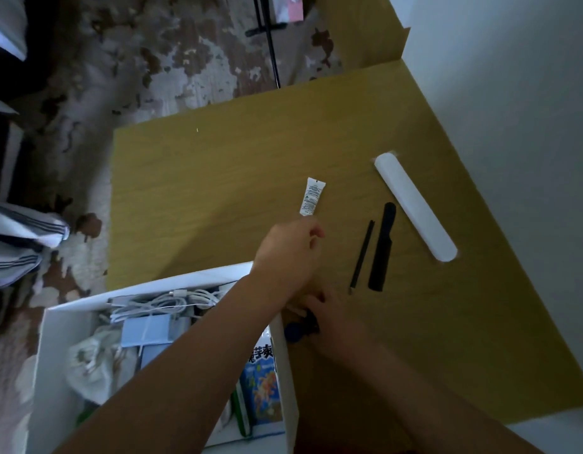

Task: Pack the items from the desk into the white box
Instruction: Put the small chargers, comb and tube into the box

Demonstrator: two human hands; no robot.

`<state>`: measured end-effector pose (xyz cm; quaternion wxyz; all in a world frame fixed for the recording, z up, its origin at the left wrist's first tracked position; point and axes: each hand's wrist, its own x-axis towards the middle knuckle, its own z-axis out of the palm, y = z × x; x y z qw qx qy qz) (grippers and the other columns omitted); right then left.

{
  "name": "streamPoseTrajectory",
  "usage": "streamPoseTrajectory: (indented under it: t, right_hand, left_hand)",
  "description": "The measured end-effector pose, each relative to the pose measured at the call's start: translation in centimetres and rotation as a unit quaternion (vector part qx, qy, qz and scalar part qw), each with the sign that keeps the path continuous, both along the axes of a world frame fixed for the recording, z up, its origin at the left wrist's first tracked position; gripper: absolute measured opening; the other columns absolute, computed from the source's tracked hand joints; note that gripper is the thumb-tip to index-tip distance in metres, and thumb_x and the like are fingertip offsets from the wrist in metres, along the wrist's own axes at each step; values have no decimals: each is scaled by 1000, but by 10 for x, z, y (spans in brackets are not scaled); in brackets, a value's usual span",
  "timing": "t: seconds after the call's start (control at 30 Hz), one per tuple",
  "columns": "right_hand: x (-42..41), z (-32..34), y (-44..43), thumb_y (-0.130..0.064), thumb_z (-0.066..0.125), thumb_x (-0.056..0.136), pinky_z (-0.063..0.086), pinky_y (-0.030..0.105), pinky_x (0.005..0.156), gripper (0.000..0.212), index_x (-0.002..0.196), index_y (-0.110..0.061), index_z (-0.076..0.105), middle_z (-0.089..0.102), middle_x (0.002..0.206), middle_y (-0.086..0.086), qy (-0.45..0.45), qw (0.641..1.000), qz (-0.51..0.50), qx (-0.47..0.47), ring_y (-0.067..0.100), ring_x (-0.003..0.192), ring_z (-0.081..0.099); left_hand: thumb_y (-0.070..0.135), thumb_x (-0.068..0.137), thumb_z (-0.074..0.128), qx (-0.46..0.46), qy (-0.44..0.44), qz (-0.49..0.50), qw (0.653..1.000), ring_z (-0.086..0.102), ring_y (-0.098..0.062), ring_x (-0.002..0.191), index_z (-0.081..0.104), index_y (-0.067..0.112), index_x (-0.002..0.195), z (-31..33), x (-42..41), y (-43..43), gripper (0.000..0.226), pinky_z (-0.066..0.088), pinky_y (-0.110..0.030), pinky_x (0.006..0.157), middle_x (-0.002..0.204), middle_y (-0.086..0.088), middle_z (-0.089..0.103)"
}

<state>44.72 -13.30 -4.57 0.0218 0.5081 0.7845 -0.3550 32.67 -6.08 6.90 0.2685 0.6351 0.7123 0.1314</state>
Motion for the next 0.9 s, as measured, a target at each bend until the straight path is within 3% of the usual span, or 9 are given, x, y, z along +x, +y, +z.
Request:
streamPoseTrajectory:
  t: [0.1, 0.3, 0.43, 0.6, 0.73, 0.9]
  right_hand:
    - [8, 5, 7, -26, 64, 83, 45, 26, 78, 34, 115, -24, 51, 38, 120, 4, 16, 996, -78, -29, 17, 96, 48]
    - [4, 58, 17, -29, 71, 77, 38, 14, 67, 33, 107, -20, 60, 45, 106, 0, 95, 970, -226, -3, 14, 93, 53]
    - [-17, 112, 14, -34, 71, 76, 45, 19, 80, 33, 104, -39, 54, 46, 107, -7, 215, 939, -266, 29, 5, 94, 55]
    - [-55, 151, -2, -30, 71, 75, 47, 15, 74, 31, 102, -36, 56, 48, 105, -11, 250, 943, -207, 79, 1, 86, 57]
    - [-79, 151, -15, -27, 69, 77, 42, 9, 69, 25, 100, -31, 58, 51, 100, -13, 211, 967, -106, 92, -2, 84, 52]
    - [-106, 135, -29, -25, 65, 79, 37, 12, 63, 22, 100, -24, 60, 48, 99, -5, 91, 991, -33, 96, 5, 80, 49]
  left_hand:
    - [17, 87, 52, 44, 0, 27, 999, 54, -10, 64, 68, 24, 98, 13, -12, 0, 20, 40, -22, 61, 99, 5, 68]
    - [16, 88, 50, 77, 58, 34, 995, 62, -23, 91, 67, 18, 102, 34, -60, -17, 22, 51, -36, 81, 104, -3, 64]
    - [33, 93, 47, 22, 100, 40, 994, 62, -25, 91, 68, 18, 99, 38, -107, -34, 26, 52, -38, 81, 101, -8, 66]
    - [46, 99, 24, -150, 102, -30, 983, 58, -26, 95, 60, 16, 115, 28, -149, -57, 49, 39, -32, 80, 102, -11, 65]
    - [52, 97, 18, -154, 86, -61, 982, 55, -23, 93, 58, 19, 106, 17, -160, -66, 52, 35, -31, 78, 92, -6, 61]
    - [50, 98, 17, -181, 66, -76, 978, 50, -30, 119, 45, 25, 136, 13, -164, -64, 53, 37, -38, 95, 132, -15, 54]
